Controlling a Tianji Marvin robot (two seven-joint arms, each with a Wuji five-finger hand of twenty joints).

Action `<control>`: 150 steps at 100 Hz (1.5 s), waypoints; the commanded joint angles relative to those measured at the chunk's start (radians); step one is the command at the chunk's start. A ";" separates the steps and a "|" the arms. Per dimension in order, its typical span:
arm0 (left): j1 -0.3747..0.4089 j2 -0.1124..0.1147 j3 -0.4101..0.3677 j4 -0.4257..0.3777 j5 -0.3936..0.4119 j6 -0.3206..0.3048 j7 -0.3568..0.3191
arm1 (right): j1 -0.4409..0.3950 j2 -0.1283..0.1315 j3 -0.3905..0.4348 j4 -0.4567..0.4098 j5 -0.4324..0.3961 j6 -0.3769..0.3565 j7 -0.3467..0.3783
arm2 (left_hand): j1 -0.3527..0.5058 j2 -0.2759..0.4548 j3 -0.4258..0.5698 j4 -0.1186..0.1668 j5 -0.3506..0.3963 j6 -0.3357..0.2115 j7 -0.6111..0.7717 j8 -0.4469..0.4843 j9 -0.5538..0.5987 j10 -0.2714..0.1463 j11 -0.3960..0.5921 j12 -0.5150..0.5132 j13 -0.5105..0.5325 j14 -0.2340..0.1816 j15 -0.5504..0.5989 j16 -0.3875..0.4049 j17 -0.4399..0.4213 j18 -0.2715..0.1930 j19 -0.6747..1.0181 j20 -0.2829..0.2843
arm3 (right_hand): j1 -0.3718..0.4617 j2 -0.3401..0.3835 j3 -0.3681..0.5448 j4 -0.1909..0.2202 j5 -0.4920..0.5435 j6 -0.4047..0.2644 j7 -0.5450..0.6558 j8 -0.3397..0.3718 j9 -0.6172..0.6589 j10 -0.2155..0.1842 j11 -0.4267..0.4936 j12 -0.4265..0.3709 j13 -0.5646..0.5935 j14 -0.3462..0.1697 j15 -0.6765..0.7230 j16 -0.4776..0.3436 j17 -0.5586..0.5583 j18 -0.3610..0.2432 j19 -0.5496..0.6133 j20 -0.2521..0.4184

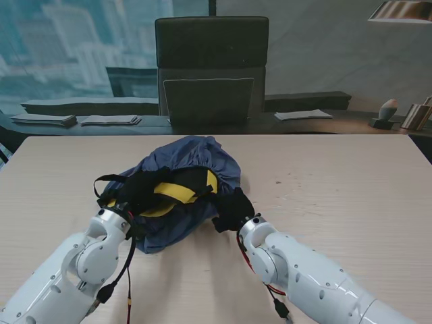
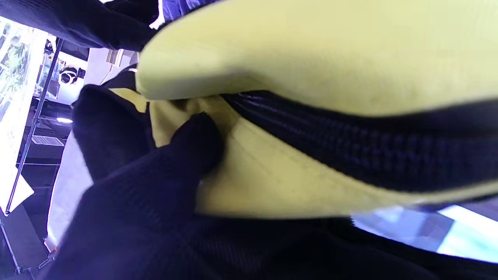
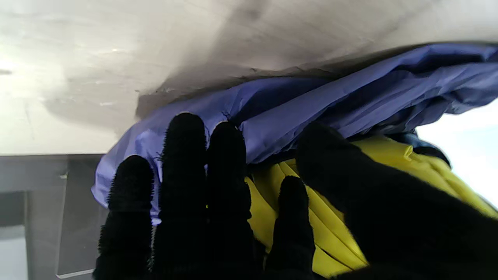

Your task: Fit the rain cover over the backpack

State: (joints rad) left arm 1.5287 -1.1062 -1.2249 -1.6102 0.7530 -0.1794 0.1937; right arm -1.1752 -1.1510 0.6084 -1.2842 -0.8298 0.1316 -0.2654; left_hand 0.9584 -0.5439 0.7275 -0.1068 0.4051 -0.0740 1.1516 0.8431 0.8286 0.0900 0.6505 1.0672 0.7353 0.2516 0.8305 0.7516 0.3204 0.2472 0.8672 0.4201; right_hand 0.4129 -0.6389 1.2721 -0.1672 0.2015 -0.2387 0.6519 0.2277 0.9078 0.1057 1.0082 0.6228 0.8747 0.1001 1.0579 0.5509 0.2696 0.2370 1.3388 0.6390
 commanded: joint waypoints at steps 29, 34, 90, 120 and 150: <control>-0.011 -0.007 0.007 0.005 0.011 -0.012 -0.016 | 0.015 -0.053 -0.019 0.054 0.034 0.085 -0.060 | 0.038 0.053 0.052 0.042 0.024 -0.028 0.093 0.009 0.047 -0.028 0.016 0.028 0.031 0.023 0.031 0.025 0.009 0.027 0.064 0.032 | -0.028 0.021 -0.060 0.041 -0.114 0.178 -0.003 -0.054 -0.048 0.026 0.037 -0.006 -0.030 0.026 0.021 0.007 -0.026 0.000 0.021 0.020; -0.012 -0.008 0.008 0.005 0.007 -0.013 -0.015 | 0.016 -0.059 -0.022 0.056 0.035 0.106 -0.069 | 0.039 0.053 0.053 0.043 0.024 -0.028 0.093 0.009 0.047 -0.026 0.015 0.028 0.031 0.023 0.032 0.026 0.008 0.029 0.066 0.032 | -0.028 0.020 -0.061 0.041 -0.115 0.188 0.004 -0.054 -0.043 0.030 0.037 -0.010 -0.021 0.032 0.021 0.004 -0.019 0.006 0.024 0.019; -0.015 -0.006 0.007 -0.009 -0.016 -0.024 -0.044 | 0.112 -0.103 -0.117 0.115 0.102 0.241 0.012 | 0.033 0.049 0.061 0.044 0.029 -0.028 0.091 0.009 0.053 -0.029 0.009 0.032 0.037 0.020 0.030 0.029 0.016 0.028 0.074 0.033 | -0.003 0.010 -0.087 0.033 -0.057 0.132 0.075 -0.045 0.010 0.040 0.060 -0.024 0.025 0.042 0.044 -0.001 0.014 0.011 0.047 0.000; -0.025 -0.005 0.011 -0.005 -0.009 -0.024 -0.048 | 0.122 -0.063 -0.126 0.077 0.080 0.226 0.114 | 0.033 0.050 0.059 0.044 0.029 -0.028 0.091 0.009 0.051 -0.028 0.005 0.033 0.033 0.021 0.026 0.029 0.009 0.022 0.072 0.031 | -0.023 -0.039 -0.219 0.020 0.346 0.130 0.135 0.117 0.034 0.026 0.044 -0.008 0.049 0.022 0.031 0.000 0.013 0.017 0.042 -0.005; -0.053 0.001 0.031 0.026 0.012 -0.027 -0.061 | 0.124 -0.007 -0.127 0.024 -0.005 0.196 0.211 | 0.031 0.050 0.058 0.045 0.029 -0.028 0.091 0.009 0.053 -0.028 0.001 0.032 0.031 0.020 0.024 0.029 0.006 0.018 0.070 0.030 | 0.038 -0.228 -0.187 -0.191 0.606 -0.040 0.391 0.381 0.013 -0.021 0.039 0.031 0.038 -0.042 0.007 -0.003 0.016 -0.002 0.031 -0.010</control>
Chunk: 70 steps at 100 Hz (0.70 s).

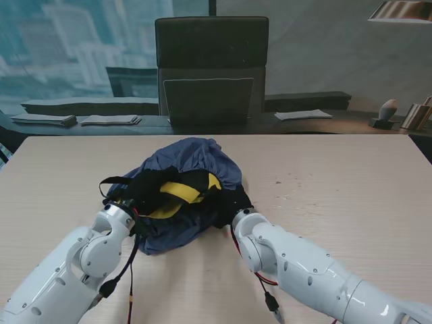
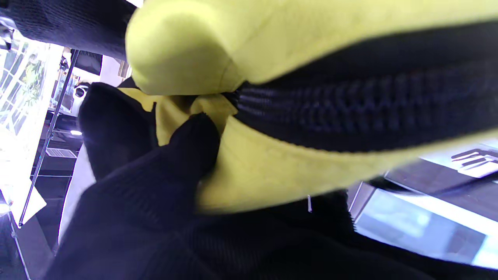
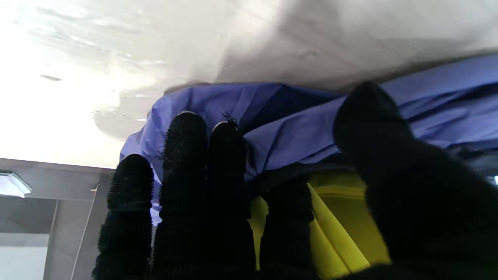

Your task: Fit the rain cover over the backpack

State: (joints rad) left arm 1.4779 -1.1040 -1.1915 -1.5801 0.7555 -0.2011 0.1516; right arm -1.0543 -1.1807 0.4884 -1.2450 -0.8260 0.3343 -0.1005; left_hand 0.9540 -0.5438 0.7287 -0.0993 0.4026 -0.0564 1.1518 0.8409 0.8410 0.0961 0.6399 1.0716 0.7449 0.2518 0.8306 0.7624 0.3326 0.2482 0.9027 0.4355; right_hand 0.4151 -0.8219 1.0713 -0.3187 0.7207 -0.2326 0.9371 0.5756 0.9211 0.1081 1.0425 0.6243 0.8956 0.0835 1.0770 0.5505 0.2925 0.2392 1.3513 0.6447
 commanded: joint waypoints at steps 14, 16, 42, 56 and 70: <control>0.002 -0.001 -0.006 -0.008 0.014 -0.004 -0.021 | 0.006 0.034 -0.007 -0.022 -0.036 -0.017 0.059 | 0.036 0.048 0.057 0.038 0.032 -0.047 0.090 0.010 0.043 -0.032 0.009 0.026 0.023 0.021 0.023 0.017 -0.007 0.018 0.033 0.014 | 0.057 -0.050 0.057 -0.035 0.055 -0.030 0.035 -0.002 0.002 -0.032 0.006 0.043 0.026 -0.040 -0.011 -0.001 -0.003 -0.007 0.017 -0.018; 0.002 -0.001 -0.007 -0.009 0.013 -0.004 -0.021 | 0.004 0.033 -0.005 -0.023 -0.034 -0.016 0.059 | 0.036 0.048 0.057 0.038 0.032 -0.047 0.090 0.010 0.044 -0.032 0.009 0.025 0.023 0.021 0.023 0.017 -0.007 0.017 0.033 0.014 | 0.065 -0.041 0.067 -0.026 0.041 -0.006 0.002 -0.031 0.005 -0.031 0.007 0.045 0.028 -0.036 -0.010 0.000 -0.002 -0.006 0.016 -0.019; -0.001 0.003 -0.009 -0.009 0.025 -0.011 -0.028 | 0.027 0.072 -0.027 -0.079 -0.070 0.003 0.201 | 0.033 0.047 0.056 0.039 0.040 -0.048 0.083 0.005 0.047 -0.026 0.003 0.024 0.021 0.023 0.023 0.016 -0.011 0.012 0.033 0.014 | 0.114 -0.105 0.099 -0.034 0.154 -0.100 0.116 -0.045 -0.023 -0.049 0.005 0.057 0.004 -0.059 -0.025 -0.002 -0.009 -0.012 0.006 -0.027; -0.016 0.005 0.001 0.010 0.032 -0.015 -0.036 | -0.003 0.087 0.007 -0.102 -0.114 -0.032 0.198 | 0.034 0.045 0.057 0.039 0.051 -0.049 0.073 -0.002 0.049 -0.018 -0.003 0.023 0.014 0.025 0.021 0.015 -0.025 0.003 0.029 0.013 | 0.116 -0.144 0.118 -0.043 0.301 -0.100 0.141 0.048 -0.158 -0.049 -0.011 0.075 -0.124 -0.059 -0.049 -0.003 -0.078 -0.027 -0.025 -0.039; -0.034 0.010 0.018 0.033 0.046 -0.017 -0.052 | -0.036 0.103 0.060 -0.120 -0.156 -0.108 0.191 | 0.039 0.048 0.052 0.039 0.072 -0.078 0.055 -0.008 0.046 -0.012 -0.011 0.023 0.002 0.028 0.018 0.014 -0.045 -0.007 0.018 0.009 | 0.102 -0.132 0.150 -0.047 0.357 -0.022 0.156 0.034 -0.354 -0.066 -0.099 -0.050 -0.396 -0.086 -0.159 -0.012 -0.302 -0.078 -0.097 -0.071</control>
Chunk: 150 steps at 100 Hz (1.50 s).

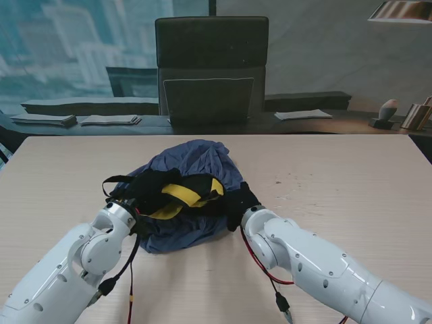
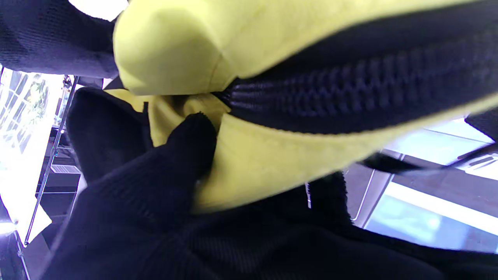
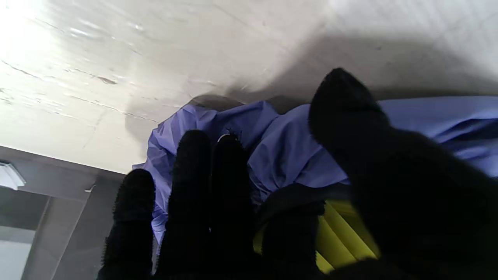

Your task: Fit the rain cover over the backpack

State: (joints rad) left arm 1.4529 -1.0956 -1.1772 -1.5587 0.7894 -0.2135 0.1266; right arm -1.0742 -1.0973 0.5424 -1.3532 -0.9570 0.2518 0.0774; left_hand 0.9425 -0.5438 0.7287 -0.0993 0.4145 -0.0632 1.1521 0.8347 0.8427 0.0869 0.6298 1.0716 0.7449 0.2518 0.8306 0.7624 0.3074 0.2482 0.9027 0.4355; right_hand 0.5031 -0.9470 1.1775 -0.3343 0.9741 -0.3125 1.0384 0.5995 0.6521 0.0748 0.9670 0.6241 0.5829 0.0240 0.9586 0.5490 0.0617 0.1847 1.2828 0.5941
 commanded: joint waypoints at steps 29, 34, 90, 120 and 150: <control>-0.107 0.022 0.095 0.116 0.048 -0.031 -0.109 | -0.116 0.053 0.150 -0.065 -0.154 -0.214 -0.046 | 0.094 0.072 -0.011 0.053 0.235 -0.184 -0.127 -0.116 0.021 -0.019 -0.022 0.050 -0.055 0.033 0.012 0.016 -0.086 -0.041 0.001 0.012 | -0.021 0.010 0.098 -0.039 0.188 0.205 0.114 -0.028 -0.072 -0.053 -0.042 -0.171 -0.140 -0.051 -0.129 -0.047 -0.131 -0.034 -0.061 -0.065; -0.123 0.024 0.111 0.135 0.048 -0.029 -0.117 | -0.133 0.058 0.175 -0.078 -0.178 -0.238 -0.047 | 0.096 0.072 -0.013 0.054 0.239 -0.180 -0.132 -0.125 0.019 -0.019 -0.022 0.050 -0.056 0.032 0.013 0.015 -0.088 -0.043 0.001 0.013 | -0.037 0.022 0.103 -0.034 0.222 0.239 0.110 -0.021 -0.055 -0.056 -0.044 -0.174 -0.138 -0.052 -0.130 -0.048 -0.133 -0.035 -0.060 -0.070; -0.194 0.033 0.171 0.196 0.074 0.005 -0.161 | -0.148 0.080 0.240 -0.025 -0.311 -0.528 -0.406 | 0.076 0.068 -0.005 0.052 0.246 -0.137 -0.158 -0.286 0.017 -0.020 -0.017 0.033 -0.050 0.026 0.022 0.005 -0.078 -0.044 0.015 0.021 | -0.130 0.128 0.095 0.015 0.291 0.224 0.085 0.114 -0.113 -0.124 -0.107 -0.198 -0.168 -0.119 -0.148 -0.054 -0.131 -0.068 -0.032 -0.111; -0.243 0.005 0.219 0.240 -0.018 0.038 -0.108 | -0.154 0.062 0.236 -0.051 -0.287 -0.623 -0.543 | 0.069 0.061 -0.004 0.047 0.257 -0.124 -0.160 -0.338 0.035 -0.036 -0.021 0.017 -0.037 0.028 0.025 0.001 -0.069 -0.042 0.041 0.033 | -0.143 0.198 0.076 0.026 0.277 0.184 0.054 0.158 -0.190 -0.158 -0.080 -0.188 -0.183 -0.159 -0.140 -0.048 -0.121 -0.099 -0.002 -0.123; -0.283 -0.009 0.286 0.283 -0.075 0.026 -0.106 | -0.154 0.013 0.213 -0.028 -0.188 -0.508 -0.606 | 0.054 0.060 0.003 0.045 0.256 -0.131 -0.152 -0.362 0.034 -0.036 -0.025 0.018 -0.036 0.030 0.039 0.008 -0.077 -0.034 0.071 0.049 | -0.128 0.220 0.035 0.032 0.255 0.162 0.031 0.187 -0.183 -0.129 -0.046 -0.182 -0.187 -0.141 -0.119 -0.038 -0.128 -0.098 0.018 -0.138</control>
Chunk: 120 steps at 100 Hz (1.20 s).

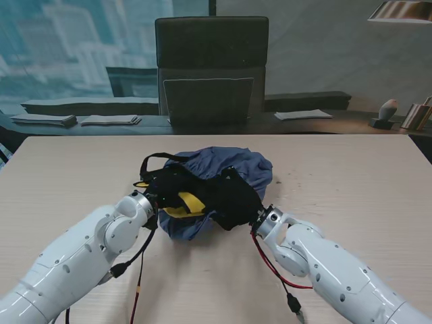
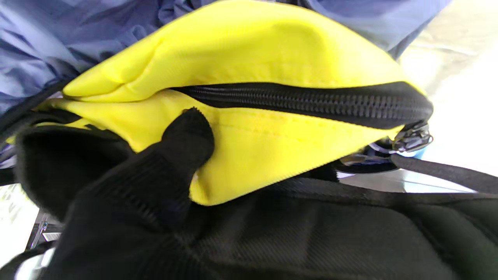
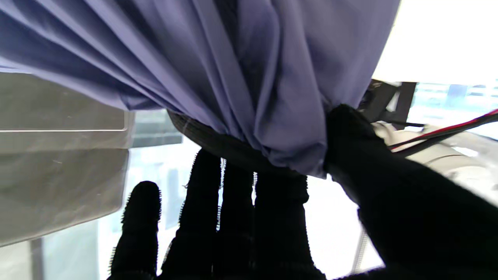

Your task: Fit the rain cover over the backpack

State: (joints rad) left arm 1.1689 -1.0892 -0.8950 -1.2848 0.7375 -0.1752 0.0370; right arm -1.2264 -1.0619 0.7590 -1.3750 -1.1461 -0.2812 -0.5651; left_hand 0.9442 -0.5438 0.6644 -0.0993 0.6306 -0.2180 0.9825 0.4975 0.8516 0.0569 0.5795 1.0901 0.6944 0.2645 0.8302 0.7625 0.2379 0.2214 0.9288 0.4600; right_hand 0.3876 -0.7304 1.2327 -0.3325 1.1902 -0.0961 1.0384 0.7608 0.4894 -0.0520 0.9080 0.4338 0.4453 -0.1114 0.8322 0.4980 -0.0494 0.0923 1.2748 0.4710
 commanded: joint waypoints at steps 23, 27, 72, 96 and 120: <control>0.043 -0.016 -0.030 -0.026 -0.063 -0.029 -0.027 | -0.018 -0.027 -0.010 -0.003 0.049 0.119 0.151 | 0.051 0.057 0.066 0.038 0.046 0.011 0.036 -0.014 0.047 -0.003 0.015 -0.013 0.036 0.020 0.037 0.002 0.006 0.008 0.058 0.030 | -0.025 -0.133 -0.059 -0.062 -0.163 -0.161 0.000 -0.100 0.036 0.061 -0.031 -0.006 -0.009 0.053 -0.024 -0.005 0.000 0.039 0.018 -0.025; 0.052 -0.015 -0.039 -0.036 -0.063 -0.026 -0.032 | -0.030 -0.024 0.001 -0.013 0.055 0.117 0.179 | 0.051 0.056 0.068 0.039 0.046 0.011 0.039 -0.010 0.048 -0.002 0.016 -0.011 0.038 0.019 0.037 0.002 0.009 0.009 0.059 0.031 | -0.078 -0.111 -0.073 -0.049 -0.273 -0.138 -0.117 -0.068 0.009 0.072 -0.036 -0.008 -0.012 0.058 -0.032 -0.009 -0.006 0.046 0.003 -0.030; 0.096 -0.007 -0.085 -0.077 -0.018 -0.052 -0.015 | -0.212 -0.057 0.153 -0.211 0.286 0.206 0.330 | 0.016 0.020 0.090 0.027 -0.113 -0.073 0.136 0.248 0.099 -0.021 -0.051 -0.049 0.075 0.010 0.005 -0.032 0.035 0.014 0.094 0.044 | -0.309 0.027 -0.216 0.134 -0.838 0.118 -0.433 -0.390 -0.129 0.163 -0.106 -0.049 -0.094 0.122 -0.105 -0.048 -0.039 0.079 -0.232 0.034; 0.114 -0.007 -0.110 -0.101 0.017 -0.068 0.024 | -0.102 -0.049 0.022 -0.165 0.208 0.384 0.403 | 0.013 0.023 0.064 0.015 -0.156 -0.079 0.146 0.315 0.111 -0.053 -0.082 -0.093 0.069 -0.008 0.005 -0.035 0.019 0.006 0.122 0.060 | -0.313 -0.077 -0.141 0.126 -0.874 0.137 -0.446 -0.418 -0.174 0.161 -0.113 -0.054 -0.134 0.109 -0.142 -0.068 -0.039 0.066 -0.284 0.043; 0.118 -0.012 -0.117 -0.103 0.014 -0.091 0.050 | 0.026 -0.095 -0.134 -0.057 0.251 0.529 0.356 | 0.014 0.023 0.057 0.011 -0.142 -0.095 0.145 0.318 0.125 -0.081 -0.090 -0.111 0.063 -0.026 0.009 -0.033 0.001 -0.005 0.131 0.066 | -0.289 -0.176 -0.062 0.111 -0.677 0.086 -0.347 -0.368 0.041 0.182 -0.029 -0.015 -0.002 0.146 -0.059 -0.030 -0.026 0.090 -0.140 0.114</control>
State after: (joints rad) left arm 1.2836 -1.0942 -1.0044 -1.3696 0.7593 -0.2563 0.0913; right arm -1.2134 -1.1219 0.6377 -1.4622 -0.8990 0.2550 -0.1695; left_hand 0.9534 -0.5472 0.6759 -0.0993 0.5003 -0.2559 1.0748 0.7720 0.9162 0.0512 0.4834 0.9860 0.7365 0.2594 0.8270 0.7330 0.2559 0.2282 1.0017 0.5012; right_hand 0.0888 -0.8576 1.1244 -0.2279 0.4393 0.0184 0.6524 0.3658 0.4553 0.0977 0.8352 0.3915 0.3878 0.0113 0.7364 0.4462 -0.0736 0.1659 1.0800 0.5545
